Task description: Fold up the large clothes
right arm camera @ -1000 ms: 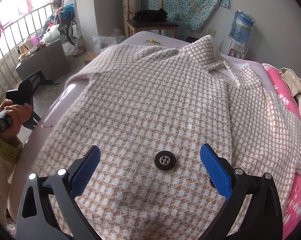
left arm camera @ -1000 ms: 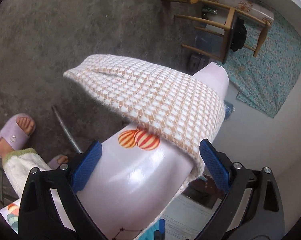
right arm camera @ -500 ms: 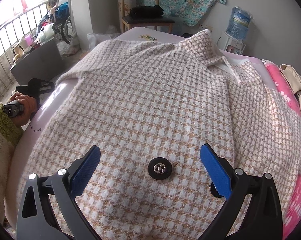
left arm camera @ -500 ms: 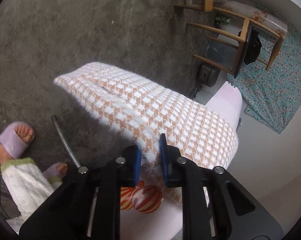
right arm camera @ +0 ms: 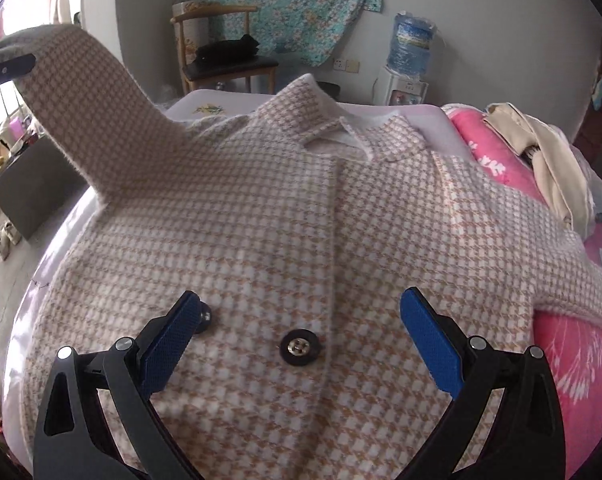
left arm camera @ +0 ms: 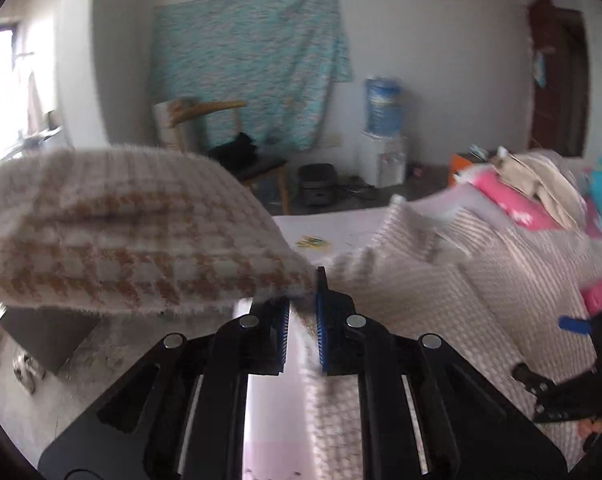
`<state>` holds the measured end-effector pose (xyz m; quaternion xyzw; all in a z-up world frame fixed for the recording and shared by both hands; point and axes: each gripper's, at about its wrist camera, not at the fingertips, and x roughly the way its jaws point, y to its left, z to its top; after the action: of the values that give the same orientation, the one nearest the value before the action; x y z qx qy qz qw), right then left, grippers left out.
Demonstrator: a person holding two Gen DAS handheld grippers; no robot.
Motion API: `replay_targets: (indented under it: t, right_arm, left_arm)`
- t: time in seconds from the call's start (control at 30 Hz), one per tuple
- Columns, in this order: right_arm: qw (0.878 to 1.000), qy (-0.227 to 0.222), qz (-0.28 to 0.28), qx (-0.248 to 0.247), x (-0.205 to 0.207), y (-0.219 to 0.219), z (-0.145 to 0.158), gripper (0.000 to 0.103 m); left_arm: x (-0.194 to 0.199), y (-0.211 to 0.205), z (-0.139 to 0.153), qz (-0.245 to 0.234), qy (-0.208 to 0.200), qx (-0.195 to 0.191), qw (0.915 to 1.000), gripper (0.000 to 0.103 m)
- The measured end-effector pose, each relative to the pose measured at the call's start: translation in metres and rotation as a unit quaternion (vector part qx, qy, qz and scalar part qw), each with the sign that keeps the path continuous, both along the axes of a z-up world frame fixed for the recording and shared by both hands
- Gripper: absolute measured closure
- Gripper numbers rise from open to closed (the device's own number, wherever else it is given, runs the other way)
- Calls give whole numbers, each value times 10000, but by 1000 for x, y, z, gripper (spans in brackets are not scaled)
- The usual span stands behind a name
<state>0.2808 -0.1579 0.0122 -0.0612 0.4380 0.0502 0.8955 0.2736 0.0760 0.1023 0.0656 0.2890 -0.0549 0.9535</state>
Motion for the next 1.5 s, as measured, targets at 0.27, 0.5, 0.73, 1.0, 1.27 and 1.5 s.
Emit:
replay_targets:
  t: [0.27, 0.5, 0.73, 1.0, 1.27, 1.5]
  right_arm:
    - [9968, 120, -789, -102, -8, -64, 3, 6]
    - [9957, 468, -541, -587, 3, -62, -30, 6]
    - [9946, 569, -278, -821, 13, -53, -58, 6]
    - [9963, 639, -232, -525, 19, -61, -61, 6]
    - [9945, 1017, -228, -38, 31, -78, -56, 6]
    - [9958, 266, 607, 636, 47, -44, 10, 6]
  left_arm:
    - [-19, -74, -114, -864, 1789, -379, 9793, 55]
    - [-34, -49, -144, -707, 2064, -758, 9730, 32]
    - [-20, -34, -172, -167, 2514, -731, 9650, 26]
    - [-21, -37, -178, -62, 2339, -617, 9703, 12]
    - [-23, -50, -183, -98, 2255, -127, 9741, 8]
    - [-25, -34, -177, -71, 2308, -674, 9706, 8]
